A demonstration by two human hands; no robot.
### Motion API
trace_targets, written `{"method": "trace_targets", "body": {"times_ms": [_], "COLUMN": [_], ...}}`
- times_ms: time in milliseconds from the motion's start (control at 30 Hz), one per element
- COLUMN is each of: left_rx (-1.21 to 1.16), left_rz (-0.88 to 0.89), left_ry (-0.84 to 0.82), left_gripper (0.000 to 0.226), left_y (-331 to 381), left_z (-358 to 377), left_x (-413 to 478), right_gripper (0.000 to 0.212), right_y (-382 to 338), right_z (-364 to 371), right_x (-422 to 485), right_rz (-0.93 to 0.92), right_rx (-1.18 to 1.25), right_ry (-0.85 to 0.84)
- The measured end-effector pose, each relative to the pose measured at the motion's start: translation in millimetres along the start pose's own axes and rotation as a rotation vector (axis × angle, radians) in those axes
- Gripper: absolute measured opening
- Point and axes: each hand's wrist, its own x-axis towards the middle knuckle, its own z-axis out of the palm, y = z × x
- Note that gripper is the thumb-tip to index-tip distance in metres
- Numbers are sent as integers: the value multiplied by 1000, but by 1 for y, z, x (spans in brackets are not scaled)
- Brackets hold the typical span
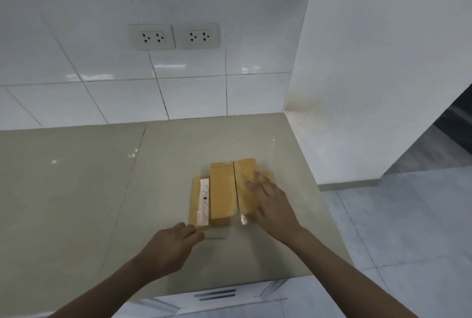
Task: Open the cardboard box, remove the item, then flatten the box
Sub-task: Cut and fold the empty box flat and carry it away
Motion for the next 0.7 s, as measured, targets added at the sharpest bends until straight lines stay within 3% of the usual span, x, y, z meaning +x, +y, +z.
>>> {"method": "trace_targets", "body": {"times_ms": [67,167,400,700], "left_rx": [-5,14,-18,-98], "left_rz": [-64,-86,-9,18], "left_ry": [-4,47,24,124], "left_gripper": [39,41,66,55], "left_y": [2,3,0,6], "left_z": [6,6,10,18], "left_x": [8,29,49,58], "right_gripper": [57,46,51,59], "right_y": [-1,2,9,12], "right_z": [6,12,2,-3], "right_x": [9,13,19,24], "right_rz": [-38,-25,53,95], "right_rx": [-56,22,262,363], "right_ry": [-97,-176,-255,-302]}}
